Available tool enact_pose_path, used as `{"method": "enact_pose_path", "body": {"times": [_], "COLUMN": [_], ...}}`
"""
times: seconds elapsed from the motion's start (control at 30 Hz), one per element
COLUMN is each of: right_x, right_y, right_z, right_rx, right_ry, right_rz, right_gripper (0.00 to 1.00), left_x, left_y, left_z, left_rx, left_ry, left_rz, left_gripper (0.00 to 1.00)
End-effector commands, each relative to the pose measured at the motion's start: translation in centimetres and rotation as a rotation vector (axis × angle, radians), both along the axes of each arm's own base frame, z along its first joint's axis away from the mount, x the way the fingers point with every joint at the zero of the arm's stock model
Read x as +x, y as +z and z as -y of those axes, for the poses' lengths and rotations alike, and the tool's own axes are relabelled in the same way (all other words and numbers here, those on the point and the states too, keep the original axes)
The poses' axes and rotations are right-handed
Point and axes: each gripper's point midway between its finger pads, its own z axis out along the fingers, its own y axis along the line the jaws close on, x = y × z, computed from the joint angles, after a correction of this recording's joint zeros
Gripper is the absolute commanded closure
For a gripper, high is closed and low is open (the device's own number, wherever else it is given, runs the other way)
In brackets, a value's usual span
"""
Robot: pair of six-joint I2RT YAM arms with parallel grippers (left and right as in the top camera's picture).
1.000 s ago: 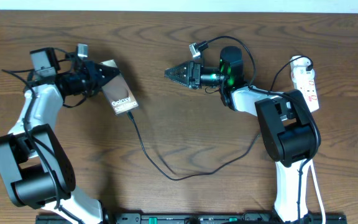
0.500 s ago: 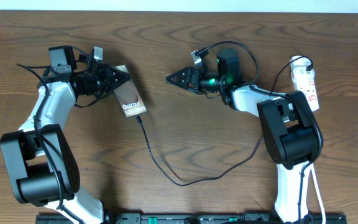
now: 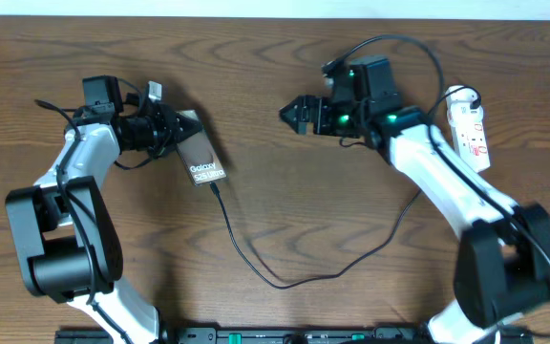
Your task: Plug charger to phone and switch on socket
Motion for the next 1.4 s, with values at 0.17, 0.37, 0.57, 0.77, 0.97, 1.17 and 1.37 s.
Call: {"method": "enact_pose_path", "body": {"times": [0.17,0.37,0.57,0.77,0.97,1.17,1.37], "right_x": [0.4,0.1,0.0,0.0,-0.1,-0.1,-0.1], "right_y": [3.1,2.7,2.6,2.6,2.6,2.6,2.6], "right_z": [3.2,3.2,3.3,3.3,3.2,3.2,3.2], "right_rx": [-0.162,-0.168,-0.171,-0.172,-0.167,-0.167,-0.167], "right_ry": [-0.102,-0.099,-0.099,-0.098,-0.093,-0.093,-0.093], "right_rz": [0.122,0.105,0.098,0.096,0.093,0.093,0.093], "right_gripper": [0.01,0.01,0.01,0.01,0.01,0.01,0.01], "left_x": [-0.2,-0.6,-0.8,-1.0,-1.6,-1.9,-2.0], "left_y": [-2.4,-5.0,-6.7,-7.7,-8.9,-9.4,-9.5], "left_z": [0.5,0.5,0.3,-0.2,0.0,0.8,0.8], "left_rx": [-0.024,-0.030,0.005,0.072,0.144,0.155,0.158], "left_ry": [-0.024,-0.023,-0.015,-0.001,-0.018,-0.040,-0.040], "left_rz": [-0.051,-0.117,-0.154,-0.177,-0.206,-0.218,-0.221], "left_gripper": [0.93,0.93,0.93,0.93,0.93,0.93,0.92]}}
